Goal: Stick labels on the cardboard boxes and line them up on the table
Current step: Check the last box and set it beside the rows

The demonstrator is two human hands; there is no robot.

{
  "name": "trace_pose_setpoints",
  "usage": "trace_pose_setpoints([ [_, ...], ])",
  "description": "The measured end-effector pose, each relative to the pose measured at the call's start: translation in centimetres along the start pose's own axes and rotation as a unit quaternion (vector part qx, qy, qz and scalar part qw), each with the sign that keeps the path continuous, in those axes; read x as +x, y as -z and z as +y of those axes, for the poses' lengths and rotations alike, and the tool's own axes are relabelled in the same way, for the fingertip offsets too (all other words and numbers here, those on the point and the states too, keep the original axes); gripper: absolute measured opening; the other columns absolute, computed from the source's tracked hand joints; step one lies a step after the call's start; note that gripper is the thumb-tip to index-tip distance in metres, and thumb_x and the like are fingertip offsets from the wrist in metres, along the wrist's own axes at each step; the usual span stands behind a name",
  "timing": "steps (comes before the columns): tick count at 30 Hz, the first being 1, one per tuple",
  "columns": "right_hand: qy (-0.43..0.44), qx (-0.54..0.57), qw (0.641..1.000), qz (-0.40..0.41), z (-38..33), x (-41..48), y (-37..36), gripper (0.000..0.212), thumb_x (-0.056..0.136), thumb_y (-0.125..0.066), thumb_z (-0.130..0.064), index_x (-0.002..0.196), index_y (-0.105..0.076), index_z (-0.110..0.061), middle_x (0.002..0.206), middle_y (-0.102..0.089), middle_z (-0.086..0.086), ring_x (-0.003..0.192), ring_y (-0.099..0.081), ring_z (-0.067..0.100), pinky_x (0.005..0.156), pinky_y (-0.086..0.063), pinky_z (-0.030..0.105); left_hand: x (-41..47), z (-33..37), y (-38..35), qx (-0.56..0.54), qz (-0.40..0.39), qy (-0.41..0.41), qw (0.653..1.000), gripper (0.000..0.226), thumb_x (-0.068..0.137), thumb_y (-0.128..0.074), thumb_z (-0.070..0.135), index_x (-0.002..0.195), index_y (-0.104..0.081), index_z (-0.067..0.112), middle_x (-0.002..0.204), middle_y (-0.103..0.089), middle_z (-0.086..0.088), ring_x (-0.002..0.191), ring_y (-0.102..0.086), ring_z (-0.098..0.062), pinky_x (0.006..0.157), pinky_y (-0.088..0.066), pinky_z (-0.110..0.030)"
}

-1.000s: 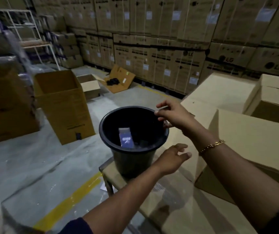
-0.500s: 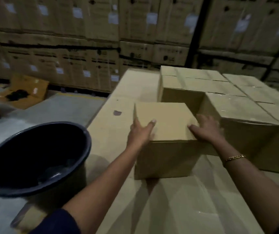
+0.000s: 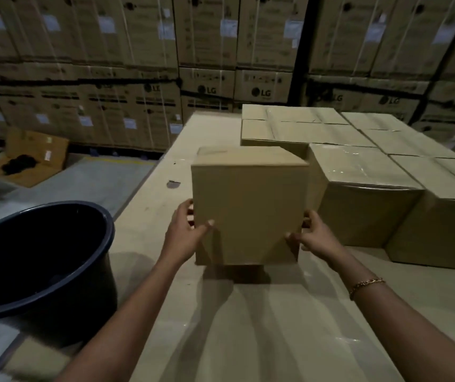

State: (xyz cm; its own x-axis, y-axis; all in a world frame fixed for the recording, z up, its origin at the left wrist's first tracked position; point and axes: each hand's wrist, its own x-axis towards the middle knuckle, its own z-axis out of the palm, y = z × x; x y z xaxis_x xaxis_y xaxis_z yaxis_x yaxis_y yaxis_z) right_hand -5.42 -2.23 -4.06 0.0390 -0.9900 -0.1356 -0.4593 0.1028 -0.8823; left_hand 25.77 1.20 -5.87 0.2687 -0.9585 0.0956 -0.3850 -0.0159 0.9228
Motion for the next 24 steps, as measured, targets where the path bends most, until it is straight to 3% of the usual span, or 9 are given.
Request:
trace_pose_setpoints([
  [2,-0.021,-0.068,0.997,-0.014,1.0,0.0,0.1,0.042,0.086,-0.078,-0.024,0.119,-0.053,-0.033,0.120,-0.066,-0.003,0.105,-0.064,0.019,0.088,-0.057,0.044,-1.2,-0.7,-0.3,0.030,-0.020,0.030,0.999,0.082,0.070,-0.061,0.081,0.138,-0.051,0.037,0.131,-0.059,0.009,0.111,-0.065,-0.017,0.094,-0.056,-0.048],
  [4,-0.033,-0.093,0.994,-0.035,1.5,-0.2,0.6,0.035,0.089,-0.073,-0.024,0.119,-0.058,-0.033,0.124,-0.067,-0.001,0.105,-0.064,0.022,0.091,-0.058,0.051,-2.1,-0.7,-0.6,0.028,-0.029,0.054,0.998,0.085,0.070,-0.050,0.088,0.139,-0.052,0.038,0.134,-0.059,0.008,0.117,-0.062,-0.020,0.095,-0.054,-0.051],
  [6,-0.005,-0.047,0.999,-0.027,1.6,-0.4,1.3,0.061,0.091,-0.071,-0.019,0.146,-0.045,-0.031,0.139,-0.057,-0.005,0.112,-0.061,0.022,0.093,-0.058,0.052,-3.2,-0.1,-1.0,0.037,-0.012,0.058,0.998,0.088,0.074,-0.047,0.086,0.146,-0.043,0.036,0.142,-0.056,0.004,0.124,-0.059,-0.022,0.100,-0.051,-0.050],
  [8,0.047,-0.015,0.999,0.004,0.9,-0.9,2.3,0.092,0.092,-0.071,-0.014,0.160,-0.016,-0.042,0.146,-0.046,-0.007,0.125,-0.055,0.026,0.100,-0.053,0.054,-4.5,0.8,-1.7,0.120,0.066,0.016,0.990,0.081,0.087,-0.047,0.075,0.154,-0.027,0.035,0.150,-0.044,-0.001,0.126,-0.055,-0.024,0.099,-0.049,-0.045],
  [11,0.109,-0.151,0.982,0.002,-0.3,-0.7,3.7,0.092,0.093,-0.071,-0.025,0.158,-0.011,-0.050,0.157,-0.042,0.001,0.131,-0.053,0.030,0.105,-0.050,0.054,-6.3,3.1,-3.0,0.191,0.154,-0.053,0.968,0.066,0.097,-0.046,0.060,0.154,-0.026,0.033,0.136,-0.045,-0.003,0.110,-0.057,-0.022,0.081,-0.046,-0.034],
  [16,0.115,-0.415,0.902,-0.019,-2.7,-2.9,4.2,0.068,0.096,-0.058,-0.051,0.156,-0.028,-0.042,0.147,-0.056,0.002,0.121,-0.060,0.026,0.094,-0.055,0.043,-4.9,5.2,-4.4,0.220,0.057,0.022,0.974,0.069,0.096,-0.033,0.073,0.150,-0.037,0.031,0.145,-0.042,-0.009,0.125,-0.053,-0.033,0.094,-0.042,-0.039],
  [20,0.233,-0.538,0.810,-0.013,-5.3,-8.5,0.9,0.054,0.097,-0.043,-0.065,0.141,-0.045,-0.033,0.131,-0.064,0.000,0.114,-0.063,0.026,0.083,-0.053,0.038,-1.2,5.9,-2.9,0.146,-0.005,0.093,0.985,0.090,0.085,-0.035,0.084,0.158,-0.027,0.033,0.157,-0.037,-0.013,0.139,-0.042,-0.037,0.113,-0.037,-0.051],
  [22,0.270,-0.491,0.828,-0.029,-6.1,-9.2,0.2,0.056,0.095,-0.041,-0.070,0.137,-0.052,-0.035,0.123,-0.068,-0.004,0.108,-0.064,0.022,0.081,-0.054,0.034,-0.8,6.8,-2.7,0.136,-0.008,0.093,0.986,0.093,0.082,-0.038,0.084,0.159,-0.022,0.034,0.156,-0.041,-0.013,0.139,-0.043,-0.037,0.113,-0.037,-0.052],
  [24,0.245,-0.395,0.885,0.025,-6.5,-7.2,1.5,0.052,0.094,-0.047,-0.069,0.134,-0.054,-0.037,0.111,-0.070,-0.009,0.103,-0.065,0.019,0.079,-0.054,0.034,-2.3,7.6,-4.0,0.171,0.004,0.075,0.982,0.086,0.091,-0.044,0.074,0.161,-0.016,0.032,0.160,-0.034,-0.012,0.142,-0.039,-0.037,0.114,-0.035,-0.051],
])
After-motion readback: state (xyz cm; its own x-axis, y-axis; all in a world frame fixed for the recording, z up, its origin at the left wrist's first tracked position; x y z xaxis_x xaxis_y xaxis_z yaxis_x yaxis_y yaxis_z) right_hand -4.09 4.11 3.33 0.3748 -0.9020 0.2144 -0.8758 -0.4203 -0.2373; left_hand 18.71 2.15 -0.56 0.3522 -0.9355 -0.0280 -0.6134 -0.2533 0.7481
